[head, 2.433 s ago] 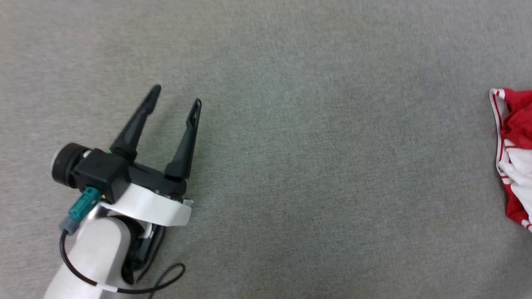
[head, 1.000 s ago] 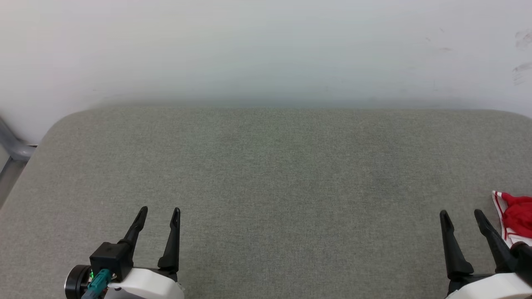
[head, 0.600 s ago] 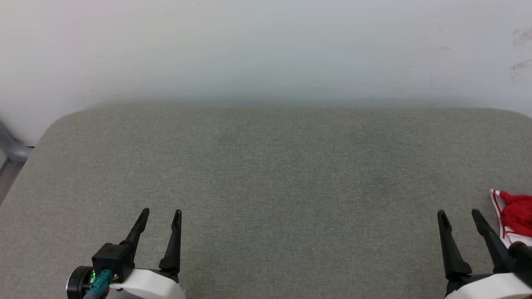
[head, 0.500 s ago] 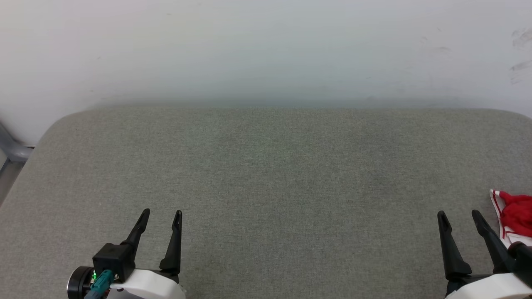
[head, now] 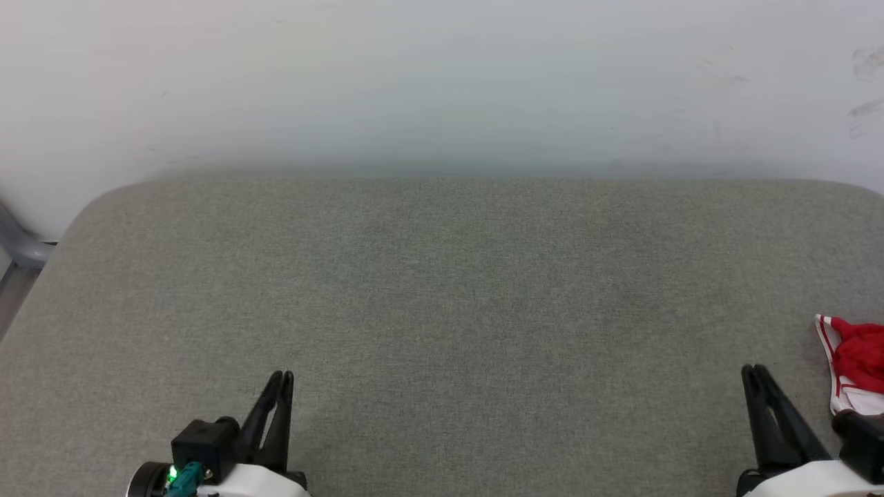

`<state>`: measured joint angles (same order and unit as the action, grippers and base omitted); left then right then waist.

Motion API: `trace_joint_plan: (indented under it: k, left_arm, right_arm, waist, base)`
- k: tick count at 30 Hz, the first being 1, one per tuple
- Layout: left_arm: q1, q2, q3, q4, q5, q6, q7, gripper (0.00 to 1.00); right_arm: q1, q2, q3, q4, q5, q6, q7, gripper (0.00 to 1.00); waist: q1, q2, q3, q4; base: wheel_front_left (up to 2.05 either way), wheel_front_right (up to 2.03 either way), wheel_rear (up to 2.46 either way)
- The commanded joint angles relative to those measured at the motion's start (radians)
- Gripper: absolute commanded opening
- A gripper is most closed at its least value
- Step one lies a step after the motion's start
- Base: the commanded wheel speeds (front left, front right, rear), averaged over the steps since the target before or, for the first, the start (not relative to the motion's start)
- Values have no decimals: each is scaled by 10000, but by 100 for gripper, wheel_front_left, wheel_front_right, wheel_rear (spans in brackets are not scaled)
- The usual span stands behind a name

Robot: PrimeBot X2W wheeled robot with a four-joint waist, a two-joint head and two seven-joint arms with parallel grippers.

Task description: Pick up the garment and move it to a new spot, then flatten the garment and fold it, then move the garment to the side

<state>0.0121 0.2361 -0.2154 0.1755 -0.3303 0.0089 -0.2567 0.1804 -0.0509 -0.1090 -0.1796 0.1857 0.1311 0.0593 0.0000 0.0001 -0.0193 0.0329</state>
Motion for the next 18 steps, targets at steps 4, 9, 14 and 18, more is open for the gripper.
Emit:
trace_joint_plan:
  k: [4, 9, 14, 18]
  left_arm:
    - [-77, -96, 187, 33, -680, -75, 199, 0]
    - [-168, -219, 409, 81, -1537, -169, 449, 0]
    - [-254, -338, 621, 121, -2351, -260, 683, 0]
    - [-317, -426, 779, 153, -2965, -328, 861, 0]
  right_arm:
    - [-126, -18, 48, 180, 783, 0, -18, 0]
    - [-339, -63, 86, 473, 1786, 0, -10, 0]
    - [-538, -97, 122, 749, 2729, -1, -6, 0]
    - [-679, -119, 146, 954, 3434, -1, -1, 0]
  waist:
    - [0, -1, 7, -9]
    - [0, -1, 16, -23]
    - [0, -1, 25, -36]
    - [0, -1, 32, -47]
  base:
    - [0, 0, 0]
    - [0, 0, 0]
    - [0, 0, 0]
    - [0, 0, 0]
